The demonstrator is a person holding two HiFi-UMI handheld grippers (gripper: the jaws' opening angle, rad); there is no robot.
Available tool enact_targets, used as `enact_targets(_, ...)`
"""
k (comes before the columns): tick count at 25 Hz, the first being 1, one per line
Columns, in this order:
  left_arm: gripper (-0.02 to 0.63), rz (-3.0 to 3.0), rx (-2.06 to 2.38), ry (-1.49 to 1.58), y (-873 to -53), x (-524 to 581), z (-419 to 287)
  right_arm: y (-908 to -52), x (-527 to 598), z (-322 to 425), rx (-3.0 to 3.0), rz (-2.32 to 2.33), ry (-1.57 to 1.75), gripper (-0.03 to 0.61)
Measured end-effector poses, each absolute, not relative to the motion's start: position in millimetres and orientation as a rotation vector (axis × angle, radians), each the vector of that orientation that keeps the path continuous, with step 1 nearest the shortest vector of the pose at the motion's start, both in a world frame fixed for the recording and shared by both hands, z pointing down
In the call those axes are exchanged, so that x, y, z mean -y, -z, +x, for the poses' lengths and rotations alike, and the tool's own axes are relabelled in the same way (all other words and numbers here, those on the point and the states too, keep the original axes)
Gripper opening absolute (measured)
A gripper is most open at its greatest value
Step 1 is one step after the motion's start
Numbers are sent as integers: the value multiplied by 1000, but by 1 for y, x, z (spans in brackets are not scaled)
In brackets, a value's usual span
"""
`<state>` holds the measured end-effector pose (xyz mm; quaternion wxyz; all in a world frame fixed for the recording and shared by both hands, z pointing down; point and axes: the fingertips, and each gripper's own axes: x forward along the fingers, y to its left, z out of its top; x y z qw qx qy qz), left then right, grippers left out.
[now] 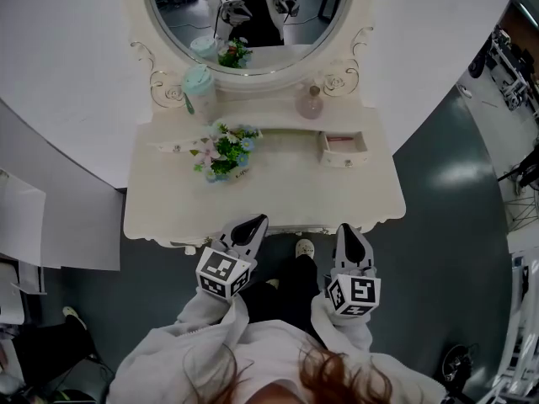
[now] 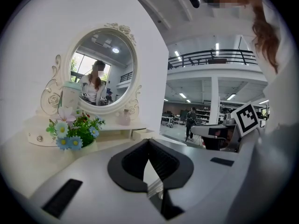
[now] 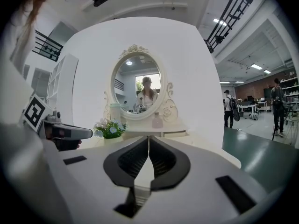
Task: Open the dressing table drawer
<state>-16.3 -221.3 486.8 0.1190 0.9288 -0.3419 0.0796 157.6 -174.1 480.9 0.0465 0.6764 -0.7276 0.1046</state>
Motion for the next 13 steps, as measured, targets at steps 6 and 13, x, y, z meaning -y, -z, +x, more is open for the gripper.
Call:
enact_targets(6, 16, 2706, 1028, -233, -487, 232, -22, -482, 187, 151, 2241, 2034, -329, 35)
enact_targets(13, 17, 2690, 1055, -238, -490, 241, -26, -486, 200, 150, 2257, 2017, -352, 35)
